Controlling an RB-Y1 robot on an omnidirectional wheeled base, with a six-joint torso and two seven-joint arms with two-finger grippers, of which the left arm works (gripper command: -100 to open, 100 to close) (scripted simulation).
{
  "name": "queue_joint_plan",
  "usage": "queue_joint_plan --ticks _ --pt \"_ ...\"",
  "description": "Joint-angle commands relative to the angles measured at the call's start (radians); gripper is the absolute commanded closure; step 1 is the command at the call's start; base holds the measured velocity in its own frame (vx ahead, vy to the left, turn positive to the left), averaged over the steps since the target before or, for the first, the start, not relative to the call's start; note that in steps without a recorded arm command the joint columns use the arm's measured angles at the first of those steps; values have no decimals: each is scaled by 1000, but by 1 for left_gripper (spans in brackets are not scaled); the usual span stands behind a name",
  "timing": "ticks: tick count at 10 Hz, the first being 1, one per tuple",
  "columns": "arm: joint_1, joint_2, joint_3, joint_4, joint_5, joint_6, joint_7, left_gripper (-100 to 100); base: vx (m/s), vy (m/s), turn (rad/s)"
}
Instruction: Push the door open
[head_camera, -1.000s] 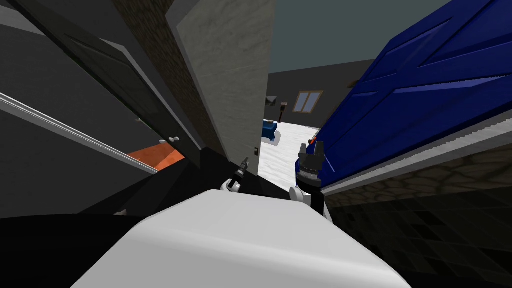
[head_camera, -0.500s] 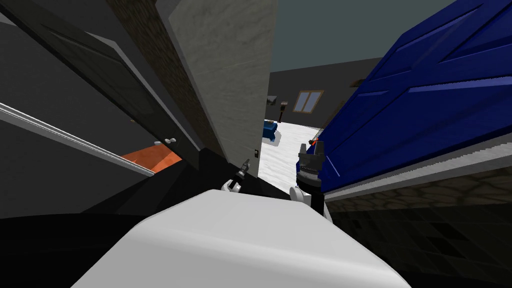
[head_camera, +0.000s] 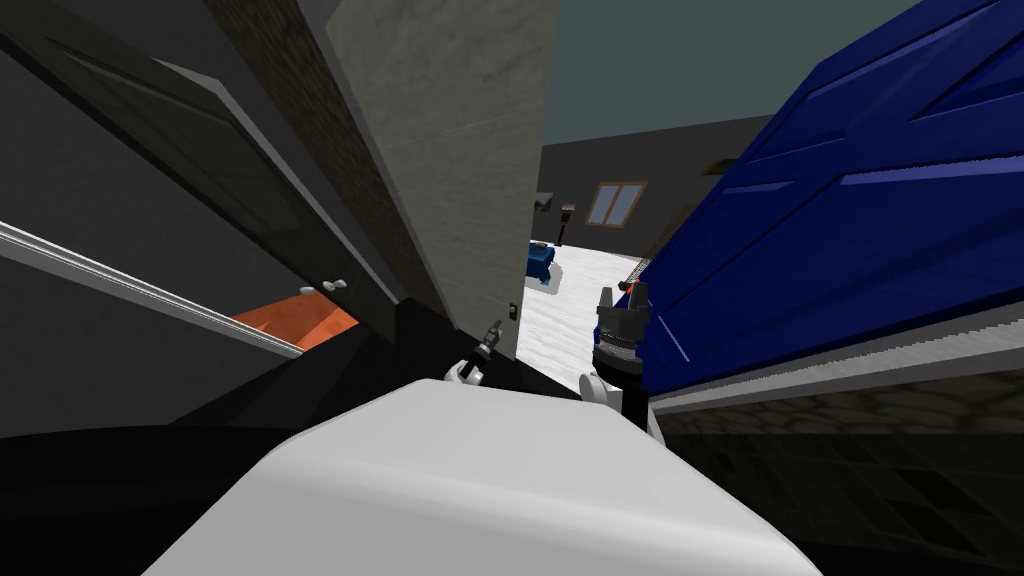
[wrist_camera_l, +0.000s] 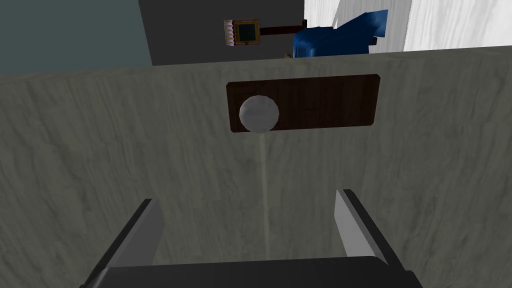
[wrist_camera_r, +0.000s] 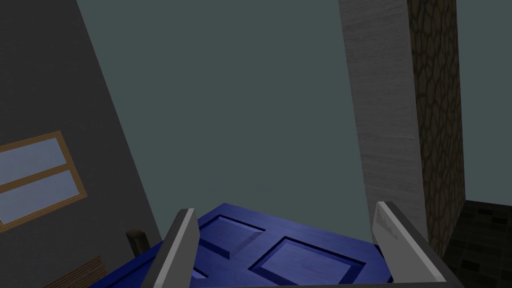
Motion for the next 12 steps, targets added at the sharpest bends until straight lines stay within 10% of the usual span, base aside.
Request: queue_joint_plan --ticks 1,11,12 --pt "0 0 0 0 0 0 0 -100 43 7 0" --pt "-5 -7 18 16 8 -2 -15 -100 158 -54 -22" --pt "-5 -7 18 16 8 -2 -15 100 -12 5 -8"
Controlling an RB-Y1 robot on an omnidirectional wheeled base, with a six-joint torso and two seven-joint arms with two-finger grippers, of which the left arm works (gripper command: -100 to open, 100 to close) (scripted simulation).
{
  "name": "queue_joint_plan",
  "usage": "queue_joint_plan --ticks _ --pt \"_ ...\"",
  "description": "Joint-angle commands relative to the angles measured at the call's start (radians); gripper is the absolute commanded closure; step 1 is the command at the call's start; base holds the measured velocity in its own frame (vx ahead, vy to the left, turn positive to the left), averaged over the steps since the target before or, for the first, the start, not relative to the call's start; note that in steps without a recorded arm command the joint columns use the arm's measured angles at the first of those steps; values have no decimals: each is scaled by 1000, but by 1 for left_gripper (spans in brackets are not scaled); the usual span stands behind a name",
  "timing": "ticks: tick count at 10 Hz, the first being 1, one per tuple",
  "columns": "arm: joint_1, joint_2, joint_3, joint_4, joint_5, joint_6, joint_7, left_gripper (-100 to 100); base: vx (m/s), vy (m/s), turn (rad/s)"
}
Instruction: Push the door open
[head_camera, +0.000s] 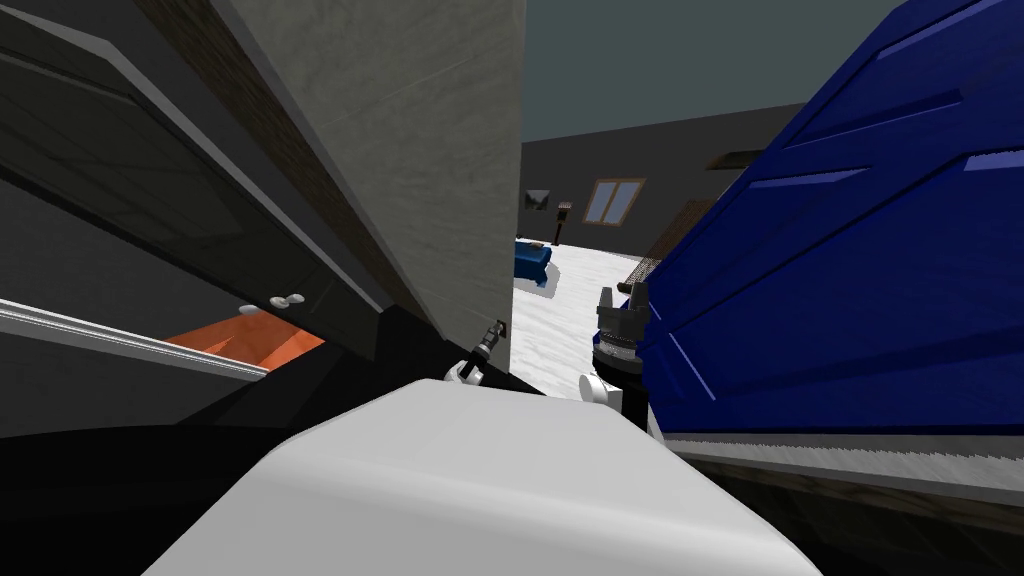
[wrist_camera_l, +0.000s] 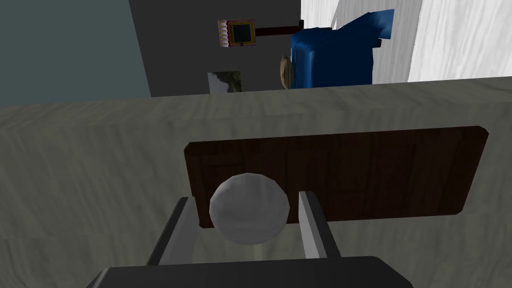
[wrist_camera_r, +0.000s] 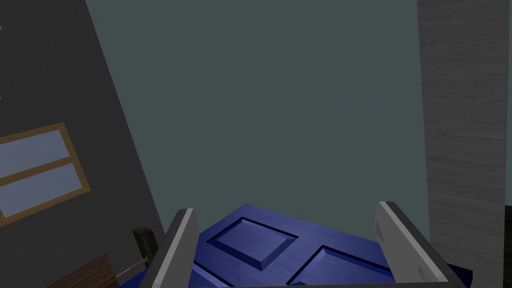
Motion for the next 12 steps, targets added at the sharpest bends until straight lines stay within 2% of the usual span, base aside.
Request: queue_joint_plan --ticks 1,5,6,11,12 --pt "0 0 0 0 0 0 0 100 -22 10 -11" --pt "0 0 0 0 0 0 0 100 -5 3 -1" --pt "0 10 12 3 6 2 -5 100 83 -73 22" --pt "-1 32 52 7 26 2 -21 100 155 -93 35" --pt "-1 32 52 7 26 2 -21 100 115 -53 4"
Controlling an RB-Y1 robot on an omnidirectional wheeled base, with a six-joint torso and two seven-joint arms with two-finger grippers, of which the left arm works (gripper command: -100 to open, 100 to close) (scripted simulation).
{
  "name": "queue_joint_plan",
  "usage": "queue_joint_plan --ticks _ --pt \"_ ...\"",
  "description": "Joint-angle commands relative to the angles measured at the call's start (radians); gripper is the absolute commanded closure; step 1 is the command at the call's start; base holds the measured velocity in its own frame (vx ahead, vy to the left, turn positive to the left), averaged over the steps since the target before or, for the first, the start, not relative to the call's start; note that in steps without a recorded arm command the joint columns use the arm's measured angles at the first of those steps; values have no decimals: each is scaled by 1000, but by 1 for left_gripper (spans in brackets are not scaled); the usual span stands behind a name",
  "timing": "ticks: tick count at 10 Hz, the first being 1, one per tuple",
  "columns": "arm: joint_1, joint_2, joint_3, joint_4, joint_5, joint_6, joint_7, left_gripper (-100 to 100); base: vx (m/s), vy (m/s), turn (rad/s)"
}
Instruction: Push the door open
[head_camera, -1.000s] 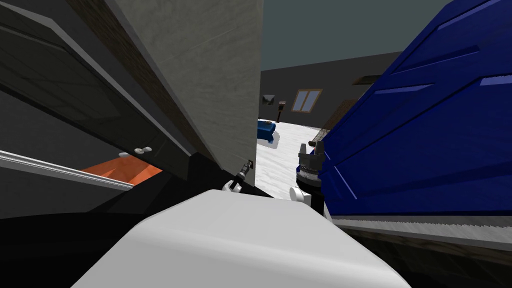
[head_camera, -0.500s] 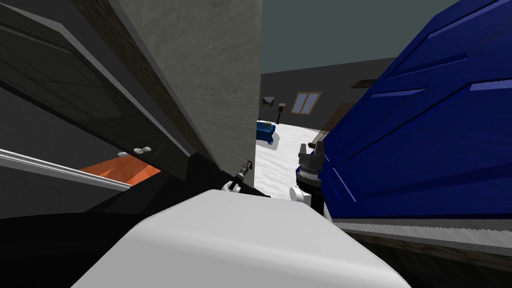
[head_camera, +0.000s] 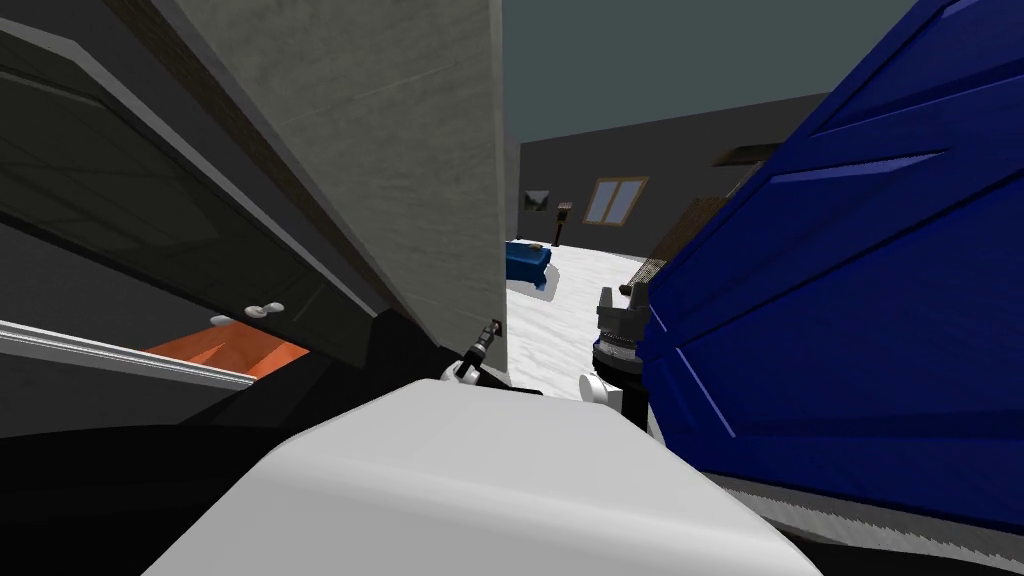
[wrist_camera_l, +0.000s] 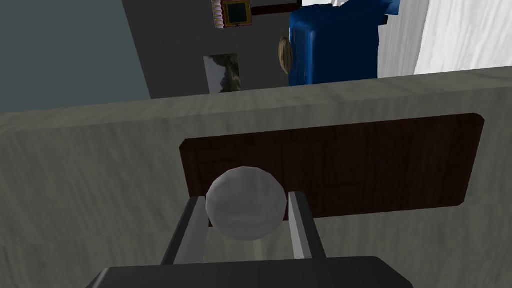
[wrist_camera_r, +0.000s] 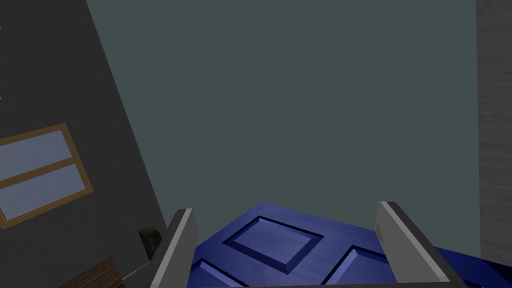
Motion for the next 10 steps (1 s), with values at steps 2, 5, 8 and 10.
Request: queue_joint_plan --ticks 2,5,8,10 --pt "2 23 39 -10 19 8 -11 100 185 -124 93" --pt "-20 16 38 42 21 -19 -12 -100 -25 -28 45" --pt "-22 12 37 34 23 -14 -7 -100 -208 -17 32" --pt "-24 4 36 28 24 -9 -3 -100 -227 -16 40"
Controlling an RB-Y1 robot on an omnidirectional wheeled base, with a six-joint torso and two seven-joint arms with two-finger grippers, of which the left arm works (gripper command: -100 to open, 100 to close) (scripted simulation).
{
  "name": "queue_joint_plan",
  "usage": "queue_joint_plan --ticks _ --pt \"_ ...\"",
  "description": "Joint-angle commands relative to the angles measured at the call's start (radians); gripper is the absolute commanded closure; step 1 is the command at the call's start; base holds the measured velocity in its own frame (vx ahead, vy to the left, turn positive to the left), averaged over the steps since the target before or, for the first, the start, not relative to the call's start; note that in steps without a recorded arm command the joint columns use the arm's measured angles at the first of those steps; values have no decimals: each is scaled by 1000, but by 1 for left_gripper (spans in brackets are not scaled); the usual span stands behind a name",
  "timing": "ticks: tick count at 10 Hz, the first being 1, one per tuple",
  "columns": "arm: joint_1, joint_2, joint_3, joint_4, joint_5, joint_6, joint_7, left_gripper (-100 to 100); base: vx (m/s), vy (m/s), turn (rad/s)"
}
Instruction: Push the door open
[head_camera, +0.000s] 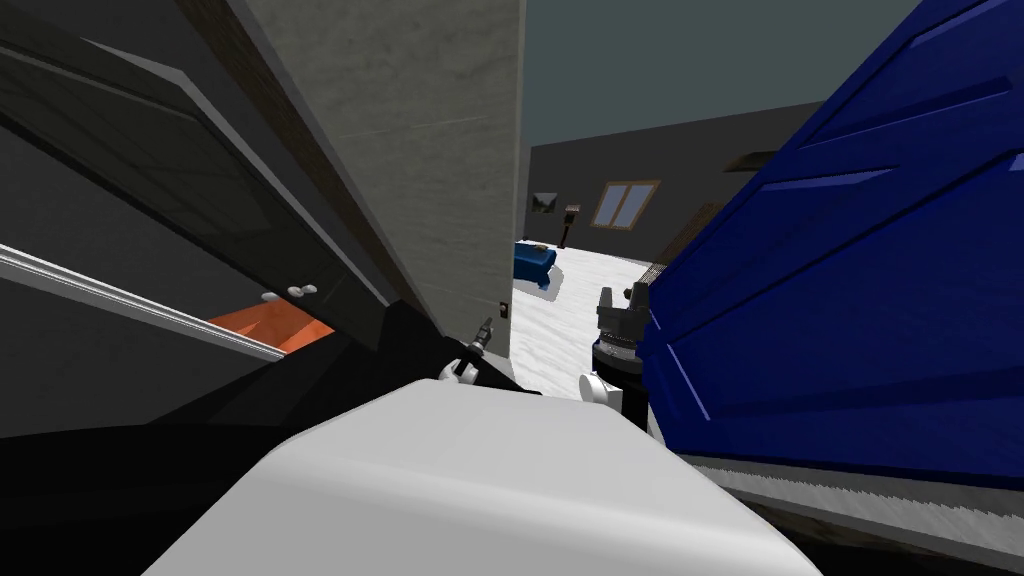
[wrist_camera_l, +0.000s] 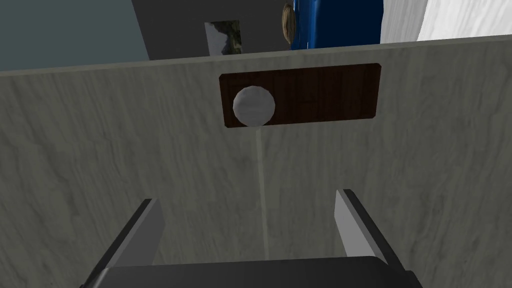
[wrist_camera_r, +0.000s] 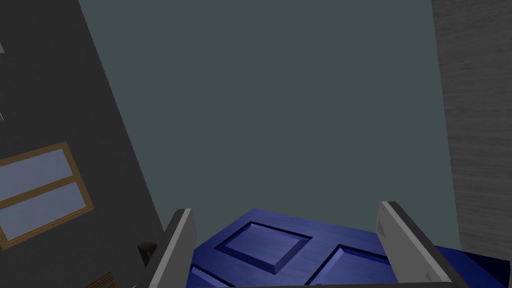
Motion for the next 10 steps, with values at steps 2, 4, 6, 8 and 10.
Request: queue_joint_plan --ticks 2,4,6,8,10 --pt "-1 -6 0 -3 1 3 1 -100 -158 -11 27" --pt "0 -1 3 -1 2 0 -2 -100 125 -21 -23" --pt "1 1 7 1 4 -5 -6 -100 203 -47 -22" --pt "1 0 12 3 6 -10 -10 -100 189 -51 -27" --pt "1 -4 16 6 8 -15 -14 -100 212 -59 -25"
